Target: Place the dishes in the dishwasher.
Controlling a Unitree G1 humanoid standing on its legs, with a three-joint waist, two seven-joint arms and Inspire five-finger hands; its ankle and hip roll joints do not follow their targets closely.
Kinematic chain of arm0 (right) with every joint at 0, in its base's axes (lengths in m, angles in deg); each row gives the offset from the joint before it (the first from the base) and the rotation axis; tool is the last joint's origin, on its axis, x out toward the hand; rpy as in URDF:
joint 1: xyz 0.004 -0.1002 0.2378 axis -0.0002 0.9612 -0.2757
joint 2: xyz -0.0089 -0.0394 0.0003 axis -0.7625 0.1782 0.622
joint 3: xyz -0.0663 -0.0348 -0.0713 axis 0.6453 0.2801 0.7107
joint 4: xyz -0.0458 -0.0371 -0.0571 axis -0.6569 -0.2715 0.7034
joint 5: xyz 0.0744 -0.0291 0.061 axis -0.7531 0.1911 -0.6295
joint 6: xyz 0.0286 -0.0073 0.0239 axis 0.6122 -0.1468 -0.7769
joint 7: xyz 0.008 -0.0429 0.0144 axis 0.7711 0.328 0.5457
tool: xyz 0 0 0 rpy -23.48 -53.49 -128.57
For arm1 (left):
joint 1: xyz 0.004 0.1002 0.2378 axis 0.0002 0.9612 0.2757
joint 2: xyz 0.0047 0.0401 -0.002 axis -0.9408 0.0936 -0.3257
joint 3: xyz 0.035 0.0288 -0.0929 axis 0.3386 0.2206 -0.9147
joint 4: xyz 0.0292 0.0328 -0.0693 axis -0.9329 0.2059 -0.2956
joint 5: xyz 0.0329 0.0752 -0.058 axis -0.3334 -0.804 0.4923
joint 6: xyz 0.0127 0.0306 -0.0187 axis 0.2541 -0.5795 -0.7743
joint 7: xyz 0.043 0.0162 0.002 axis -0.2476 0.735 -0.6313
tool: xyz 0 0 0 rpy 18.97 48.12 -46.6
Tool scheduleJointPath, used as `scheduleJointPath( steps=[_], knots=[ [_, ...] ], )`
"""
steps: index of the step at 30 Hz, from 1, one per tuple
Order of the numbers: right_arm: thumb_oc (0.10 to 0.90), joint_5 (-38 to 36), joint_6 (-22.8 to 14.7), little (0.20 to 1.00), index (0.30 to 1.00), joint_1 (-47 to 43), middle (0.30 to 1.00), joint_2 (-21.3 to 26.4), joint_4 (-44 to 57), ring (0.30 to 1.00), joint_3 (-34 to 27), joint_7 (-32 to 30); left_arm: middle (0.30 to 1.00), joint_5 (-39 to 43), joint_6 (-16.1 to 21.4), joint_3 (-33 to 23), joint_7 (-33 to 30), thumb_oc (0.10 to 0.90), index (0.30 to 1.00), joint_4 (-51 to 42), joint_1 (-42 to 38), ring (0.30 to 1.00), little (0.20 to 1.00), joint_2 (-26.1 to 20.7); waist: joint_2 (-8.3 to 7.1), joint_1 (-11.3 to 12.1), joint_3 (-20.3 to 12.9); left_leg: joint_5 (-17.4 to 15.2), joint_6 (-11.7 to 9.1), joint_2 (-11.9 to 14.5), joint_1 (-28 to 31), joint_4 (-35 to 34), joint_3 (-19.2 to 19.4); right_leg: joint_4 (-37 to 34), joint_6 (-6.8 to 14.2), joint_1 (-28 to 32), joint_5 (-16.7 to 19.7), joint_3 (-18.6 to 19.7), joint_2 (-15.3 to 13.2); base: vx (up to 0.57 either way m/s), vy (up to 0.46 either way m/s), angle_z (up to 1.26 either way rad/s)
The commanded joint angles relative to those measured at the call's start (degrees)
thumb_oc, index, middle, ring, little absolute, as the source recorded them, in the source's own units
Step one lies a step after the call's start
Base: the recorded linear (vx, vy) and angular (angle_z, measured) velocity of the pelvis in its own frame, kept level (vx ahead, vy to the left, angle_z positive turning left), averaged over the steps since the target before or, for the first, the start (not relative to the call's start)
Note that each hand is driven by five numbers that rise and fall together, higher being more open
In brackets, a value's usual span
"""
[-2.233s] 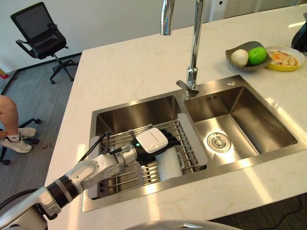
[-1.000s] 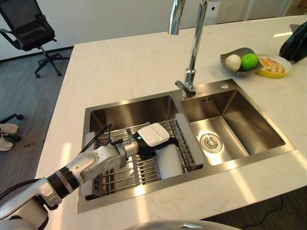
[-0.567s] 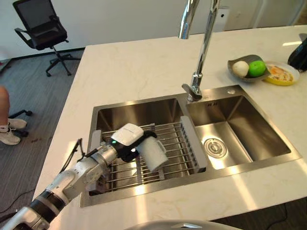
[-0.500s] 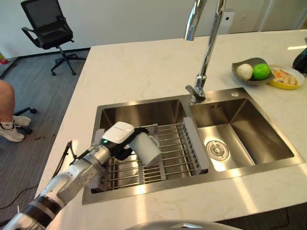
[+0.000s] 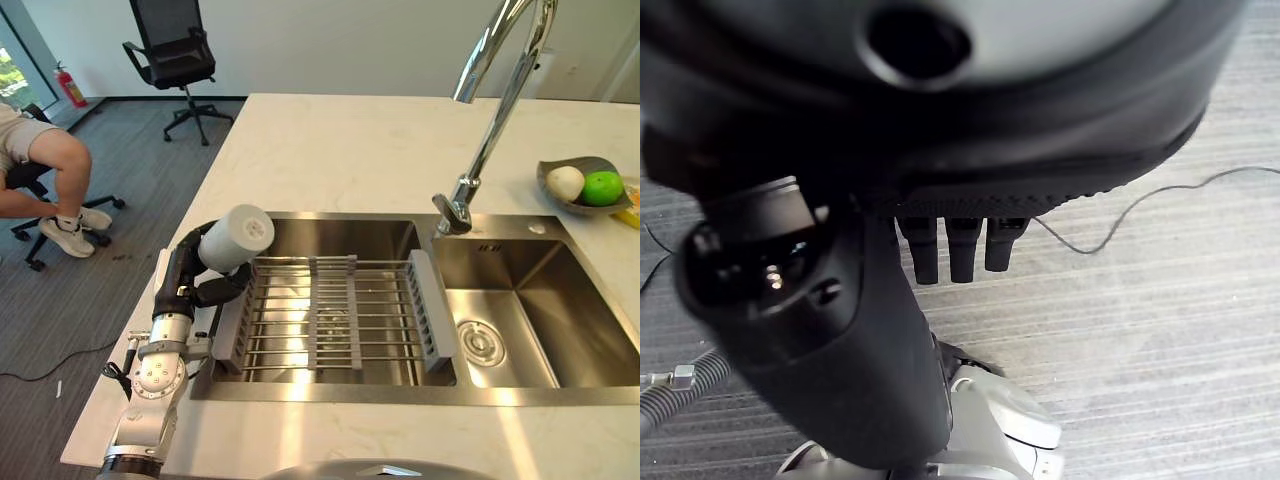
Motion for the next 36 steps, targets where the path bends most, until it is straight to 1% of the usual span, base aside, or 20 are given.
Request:
scheduleJointPath(
  steps=[1,5,12,13,15,16,18,19,20,23,24,26,27,28,29,30,31,33,34,36],
  knots=[
    [0.800,1.9,-0.6,0.900,0.900,-4.5,0.900,-2.7,-0.5,0.900,1.5,3.3,0.300,9.4,4.0,-3.8,3.6,0.400,0.300,-6.4,-9.7,0.300,0.300,-2.9,-2.21,0.6,0.5,-0.3,-1.8,0.6,-0.7,0.2,1.1,1.0,3.4,4.2,-5.8,-1.2,-2.0,0.00,-0.047,0.11],
    [0.800,2.7,-0.2,0.900,0.900,-5.1,0.900,-2.7,0.0,0.900,2.9,4.4,0.300,15.0,3.5,-4.7,5.9,0.400,0.300,-7.5,-9.5,0.300,0.300,-1.7,-1.93,1.6,0.6,0.3,-2.2,1.4,-0.6,0.9,0.6,1.0,2.5,4.5,-6.6,-0.8,-1.2,-0.01,-0.083,0.05],
    [0.800,4.6,-0.1,0.900,0.900,-5.8,0.900,-2.3,1.1,0.900,4.8,5.0,0.300,13.4,4.0,-8.6,4.8,0.400,0.300,-8.4,-7.6,0.300,0.300,-3.1,-1.57,3.7,2.9,0.2,-3.0,2.5,-4.5,8.2,-0.6,1.0,1.2,4.2,-7.4,-0.2,-0.3,-0.07,-0.088,0.00],
    [0.800,5.7,-0.1,0.900,0.900,-8.2,0.900,-0.1,2.2,0.900,6.0,4.1,0.300,13.3,4.5,-10.7,2.9,0.400,0.300,-7.9,-8.9,0.300,0.300,-3.8,-0.06,6.9,6.6,9.8,-7.1,3.6,-13.0,13.4,-3.9,1.0,0.6,3.1,-7.8,-3.0,-0.1,-0.21,-0.097,0.01],
    [0.800,6.1,0.0,0.900,0.900,-8.7,0.900,0.4,2.4,0.900,6.1,4.1,0.300,13.0,4.8,-11.4,2.6,0.400,0.300,-7.8,-9.0,0.300,0.300,-3.7,0.08,7.3,6.5,10.8,-7.5,3.6,-15.0,11.6,-4.5,1.0,0.7,2.0,-7.8,-4.8,-0.6,-0.22,-0.062,0.42],
    [0.800,7.1,-0.1,0.900,0.900,-9.2,0.900,1.3,2.6,0.900,6.1,3.6,0.300,11.5,5.0,-11.9,2.0,0.400,0.300,-7.6,-9.4,0.300,0.300,-4.0,0.88,9.2,7.3,14.5,-8.5,4.2,-17.9,7.7,-5.0,1.0,1.4,0.5,-7.8,-8.1,-1.7,-0.20,-0.102,1.54],
    [0.800,8.1,-0.2,0.900,0.900,-9.0,0.900,1.9,2.6,0.900,6.2,3.5,0.300,10.3,5.2,-12.3,1.6,0.400,0.300,-7.5,-9.6,0.300,0.300,-4.1,1.04,9.0,7.1,14.2,-9.5,5.2,-17.8,5.6,-4.1,1.0,1.8,-0.1,-9.1,-8.9,-2.2,-0.18,-0.093,1.30],
    [0.800,9.8,-0.2,0.900,0.900,-7.8,0.900,3.8,1.8,0.900,4.9,2.8,0.300,9.4,5.7,-12.8,1.3,0.400,0.300,-7.4,-9.2,0.300,0.300,-4.2,1.38,7.9,6.9,13.2,-9.0,7.1,-17.0,7.6,0.8,1.0,1.9,-1.5,-8.4,-11.3,-3.4,-0.29,-0.031,0.91],
    [0.800,9.1,1.8,0.900,0.900,-9.2,0.900,6.3,1.1,0.900,3.0,3.5,0.300,9.0,5.5,-13.2,1.4,0.400,0.300,-7.0,-8.8,0.300,0.300,-4.8,1.38,7.5,6.5,11.6,-8.8,8.4,-15.0,10.5,3.3,1.0,1.7,-1.8,-7.8,-12.5,-4.0,-0.34,-0.029,1.35],
    [0.800,8.8,1.7,0.900,0.900,-11.7,0.900,2.2,-2.2,0.900,3.6,0.9,0.300,9.3,4.6,-11.4,1.8,0.400,0.300,-5.1,-7.7,0.300,0.300,-3.4,2.49,6.8,5.3,7.5,-8.7,10.7,-6.2,12.4,6.2,1.0,1.6,-1.7,-6.1,-15.4,-6.1,-0.25,0.176,1.42],
    [0.800,7.5,1.8,0.900,0.900,-10.5,0.900,-1.1,-1.7,0.900,3.0,0.8,0.300,9.5,4.3,-10.7,0.7,0.400,0.300,-2.3,-8.7,0.300,0.300,-3.3,2.29,3.5,2.9,9.8,-10.0,16.1,0.2,11.3,12.2,1.0,2.6,-2.7,-2.6,-20.5,-10.2,-0.28,0.339,1.47],
    [0.800,7.1,1.9,0.900,0.900,-9.9,0.900,-1.3,-1.8,0.900,2.3,0.8,0.300,9.2,4.3,-10.1,0.7,0.400,0.300,-2.0,-9.1,0.300,0.300,-3.6,2.13,2.2,2.3,11.6,-10.5,18.0,1.2,10.7,14.8,1.2,3.4,-2.9,-1.2,-22.7,-12.0,-0.23,0.251,1.52],
    [0.800,7.1,1.9,0.900,0.900,-9.8,0.900,-1.3,-1.7,0.900,2.3,0.8,0.300,9.2,4.3,-10.0,0.6,0.400,0.300,-2.0,-9.1,0.300,0.300,-3.6,2.11,1.9,2.1,12.0,-10.6,17.9,1.3,10.1,14.5,1.2,3.6,-2.7,-0.9,-23.1,-12.1,-0.26,0.288,1.66],
    [0.800,6.9,1.9,0.900,0.900,-8.5,0.900,-1.4,-1.8,0.900,1.3,1.0,0.300,8.7,4.2,-9.6,0.7,0.400,0.300,-1.9,-10.0,0.300,0.300,-3.8,1.99,0.8,1.5,13.4,-11.2,19.8,2.1,9.5,18.0,1.3,4.7,-2.8,0.7,-26.0,-14.1,-0.29,0.450,1.64],
    [0.800,6.3,2.1,0.900,0.900,-7.4,0.900,-1.4,-2.0,0.900,-0.6,0.9,0.300,8.5,4.2,-8.3,1.9,0.400,0.300,-2.4,-10.0,0.300,0.300,-4.4,2.15,-0.6,0.7,12.7,-11.5,20.4,2.9,8.1,22.2,1.7,6.1,-2.5,3.6,-28.4,-16.9,-0.34,0.585,1.71],
    [0.800,6.0,2.1,0.900,0.900,-7.1,0.900,-1.4,-2.3,0.900,-1.6,0.6,0.300,8.3,4.0,-7.6,2.4,0.400,0.300,-3.2,-9.9,0.300,0.300,-4.6,2.37,-0.7,0.4,11.0,-11.3,19.9,2.3,8.1,22.6,1.9,7.1,-1.8,5.2,-29.1,-18.0,-0.22,0.585,1.91],
    [0.800,6.2,2.3,0.900,0.900,-6.6,0.900,-1.4,-2.4,0.900,-2.7,0.8,0.300,7.5,3.5,-7.7,2.9,0.400,0.300,-3.7,-9.4,0.300,0.300,-4.8,2.40,-0.8,0.0,7.4,-11.1,19.4,1.8,8.5,23.2,1.9,8.3,-1.1,6.6,-30.2,-19.6,-0.11,0.512,1.76],
    [0.800,6.3,1.9,0.900,0.900,-6.4,0.900,-1.0,-1.2,0.900,-3.8,1.5,0.300,4.8,3.3,-7.3,4.2,0.400,0.300,-4.5,-9.1,0.300,0.300,-5.6,1.28,-0.6,0.4,-1.0,-8.9,16.9,-0.3,11.6,21.1,2.3,10.1,0.2,9.0,-29.8,-23.0,-0.14,0.539,1.55],
    [0.800,6.3,2.0,0.900,0.900,-6.3,0.900,-1.1,-1.1,0.900,-3.9,1.5,0.300,4.7,3.3,-7.2,4.2,0.400,0.300,-4.5,-9.2,0.300,0.300,-5.6,0.95,-0.8,0.5,-1.8,-8.5,16.5,-0.9,12.6,20.6,2.4,10.2,0.4,9.3,-30.2,-23.6,-0.15,0.452,1.89],
    [0.800,5.1,1.6,0.900,0.900,-7.5,0.900,-2.5,0.1,0.900,-5.0,1.1,0.300,3.4,3.5,-6.2,4.2,0.400,0.300,-5.8,-9.9,0.300,0.300,-6.7,-0.66,0.4,1.8,-6.5,-5.9,13.1,-3.3,14.0,16.0,6.6,10.4,1.8,10.3,-28.4,-26.6,-0.08,0.468,1.57]
  ],
)
